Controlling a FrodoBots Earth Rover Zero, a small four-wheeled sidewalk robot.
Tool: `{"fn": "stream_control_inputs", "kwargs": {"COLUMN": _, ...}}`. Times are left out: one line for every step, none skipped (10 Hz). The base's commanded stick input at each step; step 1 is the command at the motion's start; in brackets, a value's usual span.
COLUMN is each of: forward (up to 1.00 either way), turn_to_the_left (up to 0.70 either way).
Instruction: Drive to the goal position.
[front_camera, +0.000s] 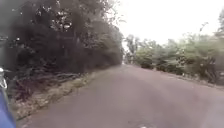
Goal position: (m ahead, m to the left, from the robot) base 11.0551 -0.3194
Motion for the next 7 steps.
{"fn": "stream_control_inputs", "kwargs": {"forward": 0.7, "turn_to_the_left": -0.01}}
{"fn": "stream_control_inputs", "kwargs": {"forward": 0.7, "turn_to_the_left": -0.01}}
{"fn": "stream_control_inputs", "kwargs": {"forward": 0.7, "turn_to_the_left": -0.01}}
{"fn": "stream_control_inputs", "kwargs": {"forward": 0.7, "turn_to_the_left": -0.01}}
{"fn": "stream_control_inputs", "kwargs": {"forward": 0.7, "turn_to_the_left": -0.01}}
{"fn": "stream_control_inputs", "kwargs": {"forward": 0.7, "turn_to_the_left": -0.01}}
{"fn": "stream_control_inputs", "kwargs": {"forward": 0.7, "turn_to_the_left": -0.01}}
